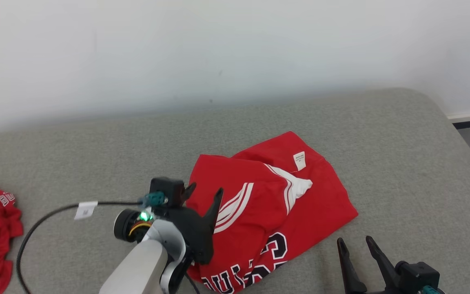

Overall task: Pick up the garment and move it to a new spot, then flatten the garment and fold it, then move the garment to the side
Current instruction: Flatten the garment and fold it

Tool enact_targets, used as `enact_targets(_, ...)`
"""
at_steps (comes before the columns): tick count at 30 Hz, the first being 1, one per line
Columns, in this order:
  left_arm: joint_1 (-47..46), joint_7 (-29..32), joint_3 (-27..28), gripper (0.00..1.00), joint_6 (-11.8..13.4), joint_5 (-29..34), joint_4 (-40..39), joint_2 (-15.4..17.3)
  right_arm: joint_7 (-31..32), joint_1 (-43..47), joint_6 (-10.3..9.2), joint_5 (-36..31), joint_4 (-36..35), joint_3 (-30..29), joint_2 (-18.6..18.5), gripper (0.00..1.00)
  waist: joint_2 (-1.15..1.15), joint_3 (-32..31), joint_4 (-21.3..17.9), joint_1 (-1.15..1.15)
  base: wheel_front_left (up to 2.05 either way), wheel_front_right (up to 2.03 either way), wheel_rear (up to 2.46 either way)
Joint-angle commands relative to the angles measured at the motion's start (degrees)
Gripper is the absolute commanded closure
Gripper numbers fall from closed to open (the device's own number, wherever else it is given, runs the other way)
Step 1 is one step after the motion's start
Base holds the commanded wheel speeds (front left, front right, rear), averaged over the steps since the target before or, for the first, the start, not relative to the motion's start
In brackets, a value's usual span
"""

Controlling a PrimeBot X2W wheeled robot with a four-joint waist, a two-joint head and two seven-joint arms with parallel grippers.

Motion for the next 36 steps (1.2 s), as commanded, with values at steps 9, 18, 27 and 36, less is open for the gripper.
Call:
enact_targets(9,-6.8,9.56,-1.31,0.0,1.45,-1.27,6.0,-1.13,-1.12,-1.35,0.18,1.09,0.54,0.26,0.01,0.0,0.0,3.42,-9.2,0.01,0.0,0.0,0.0)
enact_targets(18,-9.12,11.98,-1.1,0.64,3.98,-2.04,11.04,-1.66,-2.82,-2.71,0.18,1.78,2.14,0.4,0.0,0.0,0.0,4.94,-13.51,0.01,0.0,0.0,0.0)
enact_targets(27,-7.47,-2.11,-0.04,1.0,3.62,-0.57,5.63,-0.26,-3.27,-2.11,0.18,0.62,2.84,-0.53,0.0,0.0,0.0,3.73,-10.19,0.01,0.0,0.0,0.0)
enact_targets(36,10.22,-7.37,1.85,1.0,7.61,-0.98,-13.4,8.22,-2.36,0.15,0.18,-0.12,1.65,-2.09,-0.01,0.0,0.0,2.3,-3.25,0.01,0.0,0.0,0.0)
